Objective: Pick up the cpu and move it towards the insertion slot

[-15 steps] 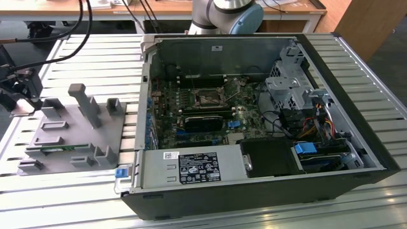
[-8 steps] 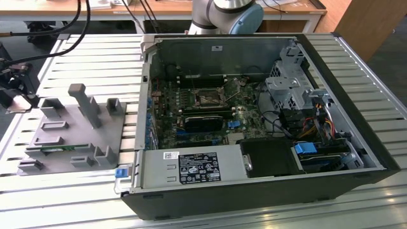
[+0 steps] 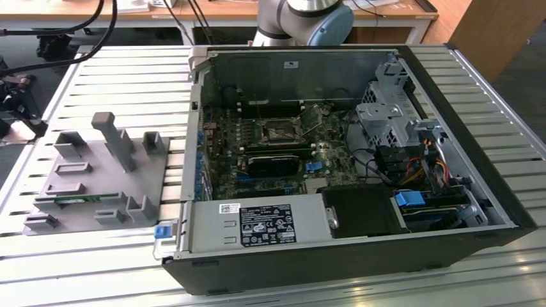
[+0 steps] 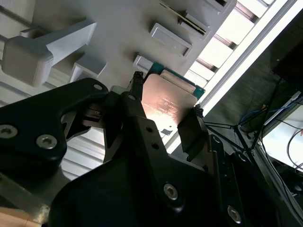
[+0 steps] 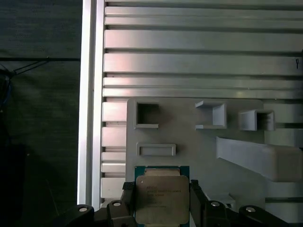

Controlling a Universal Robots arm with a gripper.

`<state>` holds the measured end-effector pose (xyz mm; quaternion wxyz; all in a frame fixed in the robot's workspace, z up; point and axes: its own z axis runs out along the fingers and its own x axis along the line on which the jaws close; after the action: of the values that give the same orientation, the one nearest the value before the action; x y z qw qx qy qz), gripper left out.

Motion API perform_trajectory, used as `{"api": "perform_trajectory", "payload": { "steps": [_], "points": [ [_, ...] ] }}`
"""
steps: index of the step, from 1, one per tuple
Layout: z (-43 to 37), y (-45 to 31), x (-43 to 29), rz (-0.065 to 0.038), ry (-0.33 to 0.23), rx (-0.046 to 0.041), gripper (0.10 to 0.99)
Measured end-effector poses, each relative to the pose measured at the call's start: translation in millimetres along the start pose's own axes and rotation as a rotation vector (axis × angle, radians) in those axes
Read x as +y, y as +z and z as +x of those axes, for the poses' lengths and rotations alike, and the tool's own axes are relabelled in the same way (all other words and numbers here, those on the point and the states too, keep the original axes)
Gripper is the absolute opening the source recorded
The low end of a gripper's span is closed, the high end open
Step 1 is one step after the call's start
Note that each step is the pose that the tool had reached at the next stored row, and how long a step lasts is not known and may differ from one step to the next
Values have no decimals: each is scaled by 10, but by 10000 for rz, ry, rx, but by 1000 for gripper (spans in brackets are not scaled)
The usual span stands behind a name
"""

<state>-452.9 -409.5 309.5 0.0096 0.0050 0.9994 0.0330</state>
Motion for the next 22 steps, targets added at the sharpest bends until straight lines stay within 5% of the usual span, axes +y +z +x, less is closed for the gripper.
{"api": "perform_trajectory", "payload": {
  "steps": [22],
  "points": [
    [-9,-443,29,0,-1,-10,545]
  ]
}}
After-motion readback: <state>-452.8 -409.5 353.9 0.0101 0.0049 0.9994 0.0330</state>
